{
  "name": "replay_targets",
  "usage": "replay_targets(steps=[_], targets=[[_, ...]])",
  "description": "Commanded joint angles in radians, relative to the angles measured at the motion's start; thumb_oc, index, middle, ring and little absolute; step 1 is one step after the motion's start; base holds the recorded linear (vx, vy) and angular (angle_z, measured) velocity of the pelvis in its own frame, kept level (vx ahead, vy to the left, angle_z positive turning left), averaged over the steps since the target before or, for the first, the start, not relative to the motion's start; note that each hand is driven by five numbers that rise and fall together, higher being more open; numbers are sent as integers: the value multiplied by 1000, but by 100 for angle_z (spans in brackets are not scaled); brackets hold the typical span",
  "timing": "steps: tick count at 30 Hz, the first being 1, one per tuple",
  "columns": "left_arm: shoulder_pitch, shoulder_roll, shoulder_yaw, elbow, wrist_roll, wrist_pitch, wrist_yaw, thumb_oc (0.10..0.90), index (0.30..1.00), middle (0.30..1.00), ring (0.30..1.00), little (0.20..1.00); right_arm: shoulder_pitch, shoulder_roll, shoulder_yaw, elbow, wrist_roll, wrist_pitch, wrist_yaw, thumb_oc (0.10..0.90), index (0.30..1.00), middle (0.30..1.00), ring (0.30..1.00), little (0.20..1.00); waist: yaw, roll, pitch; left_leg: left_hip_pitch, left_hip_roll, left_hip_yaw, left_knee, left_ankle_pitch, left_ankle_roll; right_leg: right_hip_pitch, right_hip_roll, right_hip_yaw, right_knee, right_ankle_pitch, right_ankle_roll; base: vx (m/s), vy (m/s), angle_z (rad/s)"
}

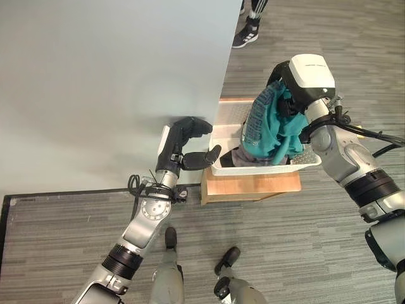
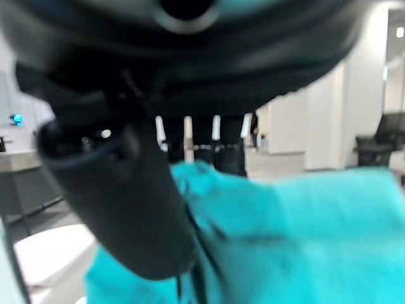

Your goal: Pick up bed clothes into laundry basket.

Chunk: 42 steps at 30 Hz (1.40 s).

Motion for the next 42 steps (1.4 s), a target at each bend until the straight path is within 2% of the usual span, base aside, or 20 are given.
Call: replay_targets(steps=[1,5,9,10,11,14,25,28,33,37,42], targets=[[-127,1,143,-50,7,-57,62,800,900,900,900,900,-16,-55,-141,-147,38,-25,-84,800,900,900,900,900,11,12,-71,23,-18,3,-10,-79,-28,205,-37,40,8,-206,102,-27,47,0],[-68,16,181,-94,20,-55,50,800,900,900,900,900,185,-18,-304,-306,82,-58,-97,800,900,900,900,900,-8,29,-108,55,-32,3,-10,-96,-18,234,-46,45,6,-214,105,51,4,3],[-31,24,187,-119,34,-52,35,800,900,900,900,900,333,18,-398,-385,118,-95,-102,800,900,900,900,900,-22,37,-142,85,-42,4,-10,-107,-12,262,-52,46,5,-222,108,49,-12,-6],[-14,33,193,-141,45,-50,26,800,900,900,900,900,420,47,-440,-428,128,-112,-94,800,900,900,900,900,-32,43,-163,104,-46,5,-10,-112,-9,280,-53,45,5,-228,109,38,-12,1],[-11,33,191,-143,45,-50,25,800,900,900,900,900,427,48,-444,-433,127,-111,-92,800,900,900,900,900,-30,42,-165,105,-46,4,-10,-112,-9,281,-54,45,5,-228,109,35,-14,-7],[42,39,205,-205,58,-55,-5,800,900,900,900,900,586,127,-509,-499,124,-139,-81,800,900,900,900,900,-41,55,-206,136,-48,4,-10,-120,-7,310,-54,38,7,-240,109,13,-15,-4],[210,79,297,-346,65,-69,-48,800,900,900,900,900,718,184,-538,-550,110,-166,-47,800,900,900,900,900,-34,84,-276,215,-31,2,-10,-121,-14,362,-39,68,5,-269,91,-25,-44,0],[272,74,327,-384,44,-79,-61,800,900,900,900,900,750,197,-533,-577,91,-173,-30,800,900,900,900,900,-33,109,-284,241,-24,6,-10,-116,-14,360,-32,104,5,-274,84,-62,-40,-10],[308,62,323,-390,0,-83,-71,800,900,900,900,900,761,210,-522,-612,94,-187,-25,800,900,900,900,900,-35,128,-279,259,-19,8,-5,-110,-13,362,-25,131,5,-278,77,-57,-46,-27],[360,39,288,-395,-65,-81,-109,800,900,900,900,900,828,243,-534,-668,103,-204,-14,800,900,900,900,900,-56,149,-277,268,-13,3,-5,-102,-15,372,-12,144,5,-285,65,-31,-35,-2],[417,33,266,-397,-78,-77,-134,800,900,900,900,900,889,257,-548,-693,88,-219,-22,800,900,900,900,900,-79,169,-273,284,-12,2,-3,-104,-14,382,-9,155,5,-289,60,-3,-7,-1]])
